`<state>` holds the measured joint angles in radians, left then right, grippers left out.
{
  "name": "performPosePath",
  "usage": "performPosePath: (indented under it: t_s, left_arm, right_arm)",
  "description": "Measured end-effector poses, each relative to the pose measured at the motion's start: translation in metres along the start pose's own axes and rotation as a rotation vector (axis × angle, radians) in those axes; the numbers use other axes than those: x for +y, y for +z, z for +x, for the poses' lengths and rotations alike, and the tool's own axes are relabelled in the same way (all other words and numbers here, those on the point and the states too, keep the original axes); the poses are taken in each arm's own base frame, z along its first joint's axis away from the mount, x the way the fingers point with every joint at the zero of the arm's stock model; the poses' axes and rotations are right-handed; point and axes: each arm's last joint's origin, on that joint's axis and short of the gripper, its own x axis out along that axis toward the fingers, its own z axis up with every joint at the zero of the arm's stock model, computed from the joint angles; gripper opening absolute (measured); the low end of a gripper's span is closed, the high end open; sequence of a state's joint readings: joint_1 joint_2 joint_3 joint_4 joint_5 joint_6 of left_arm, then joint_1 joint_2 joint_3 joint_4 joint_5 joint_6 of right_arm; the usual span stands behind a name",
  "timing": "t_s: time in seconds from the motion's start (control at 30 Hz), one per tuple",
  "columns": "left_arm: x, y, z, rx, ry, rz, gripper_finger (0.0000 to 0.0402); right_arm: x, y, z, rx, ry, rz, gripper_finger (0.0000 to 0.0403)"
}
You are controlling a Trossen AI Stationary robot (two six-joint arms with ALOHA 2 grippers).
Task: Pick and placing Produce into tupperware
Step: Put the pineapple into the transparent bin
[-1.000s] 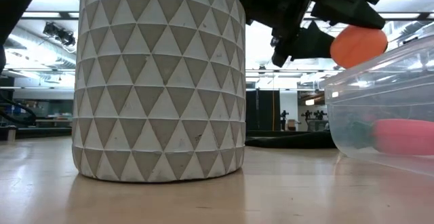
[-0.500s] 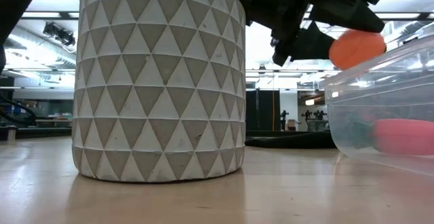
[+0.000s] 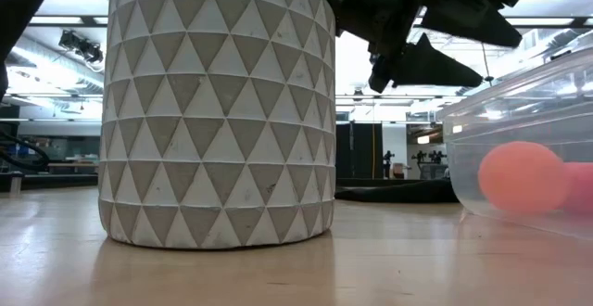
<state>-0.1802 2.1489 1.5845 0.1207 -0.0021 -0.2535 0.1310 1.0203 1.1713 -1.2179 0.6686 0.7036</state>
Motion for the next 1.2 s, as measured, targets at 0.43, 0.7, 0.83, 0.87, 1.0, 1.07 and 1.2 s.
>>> performPosePath:
  t_s: [0.43, 0.7, 0.83, 0.87, 1.0, 1.07, 1.2]
  left_arm:
    - [-0.017, 0.04, -0.057, 0.02, 0.071, 0.126, 0.0251]
    - [-0.048, 0.06, -0.123, 0.076, 0.189, 0.192, 0.0232]
    - [-0.048, 0.061, -0.161, 0.17, 0.318, 0.151, 0.0231]
    - [-0.048, 0.06, -0.171, 0.199, 0.344, 0.126, 0.0231]
    - [-0.041, 0.046, -0.196, 0.367, 0.446, 0.009, 0.0232]
    - [-0.041, 0.037, -0.202, 0.448, 0.489, -0.027, 0.0235]
    - [-0.044, 0.03, -0.209, 0.501, 0.534, -0.059, 0.0242]
  right_arm:
    - [0.0, 0.0, 0.0, 0.008, 0.004, -0.004, 0.0205]
    - [0.002, 0.0, 0.0, 0.022, 0.046, -0.005, 0.0205]
    - [0.004, 0.003, 0.0, 0.006, 0.077, -0.011, 0.0205]
    - [0.005, 0.004, 0.0, -0.002, 0.083, -0.01, 0.0205]
    - [0.007, 0.006, -0.001, -0.023, 0.099, -0.018, 0.0205]
    - [0.007, 0.006, -0.001, -0.024, 0.1, -0.024, 0.0205]
    - [0.007, 0.006, -0.001, -0.024, 0.1, -0.027, 0.0205]
